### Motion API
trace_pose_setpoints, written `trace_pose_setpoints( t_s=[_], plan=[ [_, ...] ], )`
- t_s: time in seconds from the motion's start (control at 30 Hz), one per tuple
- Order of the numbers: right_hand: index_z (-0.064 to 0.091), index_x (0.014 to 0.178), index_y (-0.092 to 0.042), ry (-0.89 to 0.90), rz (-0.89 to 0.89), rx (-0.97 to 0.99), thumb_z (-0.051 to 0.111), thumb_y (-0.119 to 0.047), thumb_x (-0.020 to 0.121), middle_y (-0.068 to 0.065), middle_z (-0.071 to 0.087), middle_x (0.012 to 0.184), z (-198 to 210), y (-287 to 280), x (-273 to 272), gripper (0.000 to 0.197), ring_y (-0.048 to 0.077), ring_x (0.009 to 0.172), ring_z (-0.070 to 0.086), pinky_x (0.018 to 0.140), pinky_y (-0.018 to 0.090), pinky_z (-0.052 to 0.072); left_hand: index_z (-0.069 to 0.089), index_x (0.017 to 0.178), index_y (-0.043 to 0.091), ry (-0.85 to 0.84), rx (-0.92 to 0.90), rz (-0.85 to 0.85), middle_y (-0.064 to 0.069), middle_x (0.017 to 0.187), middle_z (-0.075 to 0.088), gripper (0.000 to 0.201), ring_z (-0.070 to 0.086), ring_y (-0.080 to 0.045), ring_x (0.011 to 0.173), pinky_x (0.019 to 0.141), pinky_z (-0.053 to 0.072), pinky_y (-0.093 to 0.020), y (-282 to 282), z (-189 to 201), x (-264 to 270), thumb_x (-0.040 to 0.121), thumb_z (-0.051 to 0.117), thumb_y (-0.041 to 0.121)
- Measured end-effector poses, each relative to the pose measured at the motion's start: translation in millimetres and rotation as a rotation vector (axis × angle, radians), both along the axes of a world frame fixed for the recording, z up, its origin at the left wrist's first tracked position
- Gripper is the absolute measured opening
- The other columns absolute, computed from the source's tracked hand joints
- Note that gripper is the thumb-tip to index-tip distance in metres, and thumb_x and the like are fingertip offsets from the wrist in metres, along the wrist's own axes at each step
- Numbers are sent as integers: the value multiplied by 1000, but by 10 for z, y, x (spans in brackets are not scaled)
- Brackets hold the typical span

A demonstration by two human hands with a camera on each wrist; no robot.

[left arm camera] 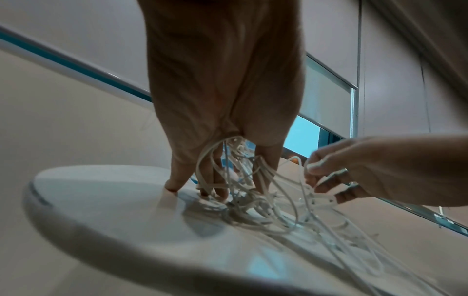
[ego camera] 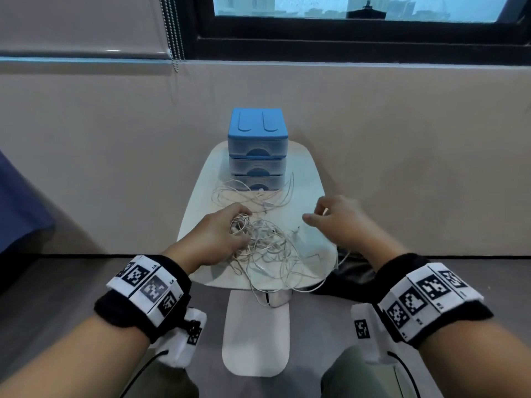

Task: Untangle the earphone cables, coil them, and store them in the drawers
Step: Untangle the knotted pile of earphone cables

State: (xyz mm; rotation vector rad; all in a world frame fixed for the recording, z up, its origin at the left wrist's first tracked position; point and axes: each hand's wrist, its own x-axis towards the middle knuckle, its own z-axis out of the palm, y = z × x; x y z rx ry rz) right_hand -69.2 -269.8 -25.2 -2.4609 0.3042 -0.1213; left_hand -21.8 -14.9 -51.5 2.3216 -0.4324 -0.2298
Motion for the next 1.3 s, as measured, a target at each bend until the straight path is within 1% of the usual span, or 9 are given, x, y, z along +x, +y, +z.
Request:
trace_pose_setpoints(
  t_s=[0.13, 0.27, 0.37, 0.47, 0.6, 0.7, 0.87, 1.13, 1.3],
  plan=[
    [65, 90, -21, -228, 74, -15, 70, -33, 89, -2, 59, 98, -53, 359, -8, 13, 17, 87, 58, 74, 31, 45, 55, 127, 42, 37, -38, -10, 4, 111, 68, 49, 68, -14, 95, 81, 58, -30, 1, 32, -7, 88, 80, 26],
    [70, 86, -18, -91, 128, 65, 69, -27, 91, -3, 67, 90, -231, 637, 55, 10, 14, 81, 62, 64, 25, 44, 53, 131, 41, 88, -96, 7, 0, 111, 70, 56, 72, -15, 91, 82, 62, -37, 10, 56, -27, 87, 82, 22],
    [72, 81, -13, -61, 98, 289, 70, -19, 93, -4, 65, 73, -351, 601, 84, 14, 9, 57, 55, 50, 21, 41, 23, 152, 46, 63, -106, 58, -4, 108, 70, 90, 71, -18, 88, 75, 59, -34, -4, 38, -19, 88, 81, 22],
    [75, 84, -8, -81, 115, 590, 74, -18, 94, 3, 65, 71, -447, 512, 46, 13, 10, 59, 54, 58, 25, 45, -7, 152, 57, 40, -117, 94, -7, 115, 69, 116, 71, -23, 96, 90, 58, -42, -22, -18, -16, 86, 82, 23],
    [75, 91, -2, -55, 136, 733, 74, -10, 93, 11, 66, 71, -443, 426, 41, 9, 11, 60, 58, 60, 23, 46, 33, 151, 33, 99, -251, 142, -8, 112, 70, 80, 70, -24, 96, 91, 57, -45, 45, -72, -20, 86, 79, 22],
    [73, 99, -5, -56, 102, 789, 70, -4, 94, 10, 65, 70, -422, 408, 66, 6, 10, 59, 58, 54, 18, 43, 74, 96, 23, 54, -321, 164, -6, 89, 77, 23, 69, -22, 78, 82, 58, -52, 82, -132, -36, 74, 75, 30],
    [74, 88, -8, -81, 64, 812, 69, -1, 94, 7, 63, 69, -505, 491, 61, 10, 12, 64, 60, 69, 35, 44, 79, 83, 22, 64, -381, 187, -7, 83, 78, 9, 66, -19, 71, 70, 56, -45, 80, -186, -57, 79, 78, 30],
    [76, 79, -8, -32, 69, 840, 76, -2, 88, 5, 60, 65, -452, 612, 138, 11, 16, 62, 52, 65, 29, 45, 80, 87, 24, 88, -407, 181, -5, 86, 79, 17, 74, -28, 84, 86, 57, -56, 111, -206, -24, 73, 77, 34],
    [75, 83, -5, -24, 96, 830, 76, 0, 87, 2, 65, 67, -438, 655, 136, 7, 11, 62, 57, 65, 23, 50, 79, 90, 25, 55, -404, 164, 4, 91, 80, 15, 75, -20, 90, 86, 58, -41, 76, -189, -22, 92, 72, 12]
  ],
)
